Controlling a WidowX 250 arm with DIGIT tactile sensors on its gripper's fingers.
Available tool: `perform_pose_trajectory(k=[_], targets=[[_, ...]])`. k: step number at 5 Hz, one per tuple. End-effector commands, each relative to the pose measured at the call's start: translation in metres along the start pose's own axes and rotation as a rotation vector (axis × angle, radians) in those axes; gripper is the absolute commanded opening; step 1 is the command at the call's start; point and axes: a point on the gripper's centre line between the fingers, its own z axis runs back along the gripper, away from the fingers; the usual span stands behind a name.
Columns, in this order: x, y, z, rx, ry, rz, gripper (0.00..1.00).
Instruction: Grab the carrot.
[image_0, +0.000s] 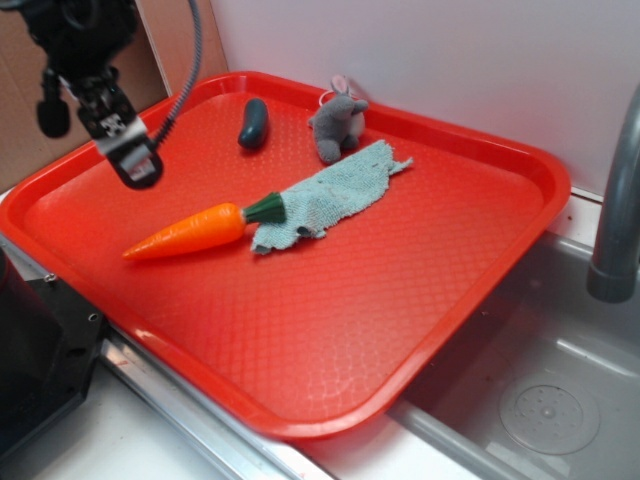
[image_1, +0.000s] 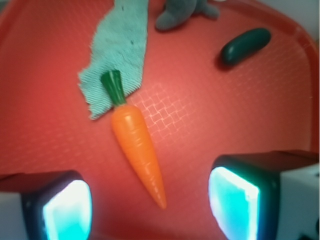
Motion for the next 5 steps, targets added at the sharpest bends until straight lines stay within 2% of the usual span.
perform_pose_trajectory(k=[1,2,3,4,5], targets=[[0.009,-0.011,-0.047,0.054,0.051,-0.056,1.00],[0.004,-0.013,-0.064,0.076,0.081,-0.055,1.00],[0.001,-0.013,-0.072,0.061,0.104,-0.032,1.00],[0.000,-0.011,-0.077,0.033,0.125,-0.027,0.00],[0.000,-0.007,-0.080,0.027,0.139,-0.011,0.00]])
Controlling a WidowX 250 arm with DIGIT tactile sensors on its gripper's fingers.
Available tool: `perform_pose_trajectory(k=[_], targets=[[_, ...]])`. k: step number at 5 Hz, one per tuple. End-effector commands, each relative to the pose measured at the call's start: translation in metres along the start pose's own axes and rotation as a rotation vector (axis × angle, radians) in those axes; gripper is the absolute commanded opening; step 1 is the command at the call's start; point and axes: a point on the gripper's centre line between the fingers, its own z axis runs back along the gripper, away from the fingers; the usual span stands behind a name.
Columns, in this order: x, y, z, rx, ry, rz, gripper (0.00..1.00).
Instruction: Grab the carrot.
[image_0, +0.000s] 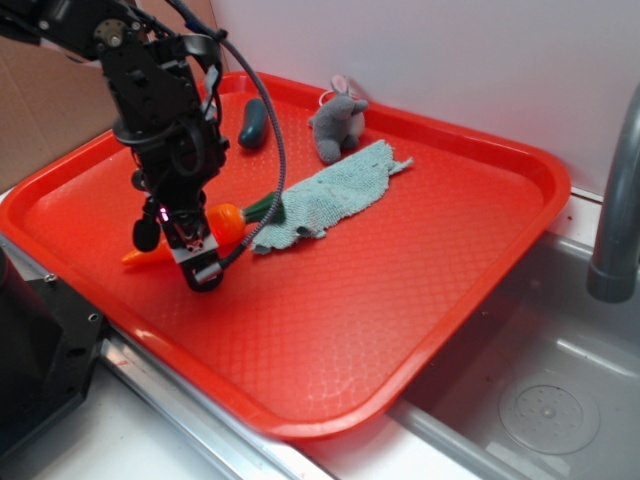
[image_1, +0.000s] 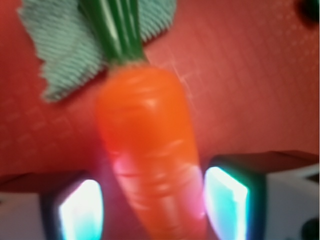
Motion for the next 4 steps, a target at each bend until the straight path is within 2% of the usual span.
perform_pose_trajectory(k=[1,2,3,4], targets=[[0.007,0.010,-0.003,-0.014,0.009,0.021,0.00],[0.007,0.014,0.022,-0.049,-0.036,0.090,0.00],[0.010,0.013,0.056,-0.017,-0.054,0.246,0.00],[0.020,0.007,0.093,-0.048,-0.060,0.376,0.00]])
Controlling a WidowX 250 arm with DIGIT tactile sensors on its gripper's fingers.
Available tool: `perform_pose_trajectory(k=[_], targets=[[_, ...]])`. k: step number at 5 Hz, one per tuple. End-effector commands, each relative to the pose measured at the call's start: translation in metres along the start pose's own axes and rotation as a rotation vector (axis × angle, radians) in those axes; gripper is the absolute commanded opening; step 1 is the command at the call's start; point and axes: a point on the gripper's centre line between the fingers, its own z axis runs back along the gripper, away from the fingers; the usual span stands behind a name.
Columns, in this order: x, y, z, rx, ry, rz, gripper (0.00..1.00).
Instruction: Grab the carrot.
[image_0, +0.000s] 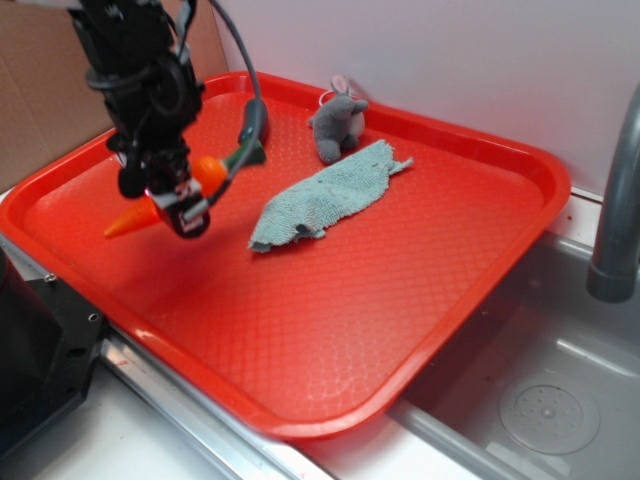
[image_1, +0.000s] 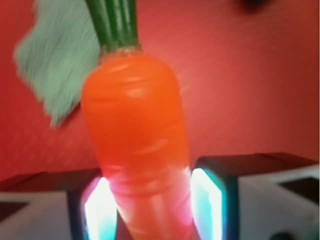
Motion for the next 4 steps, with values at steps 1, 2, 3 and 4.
perform_pose_trajectory(k=[1,2,3,4], targets=[[0.020,-0.015,0.072,-0.048,-0.031,0.241,0.00],[0.026,-0.011,0.104,-0.109,-0.032,0.318,0.00],[0.031,-0.003,0.113,-0.207,0.006,0.356,0.00],[0.035,0.001,0.111,-0.227,-0.013,0.305,0.00]])
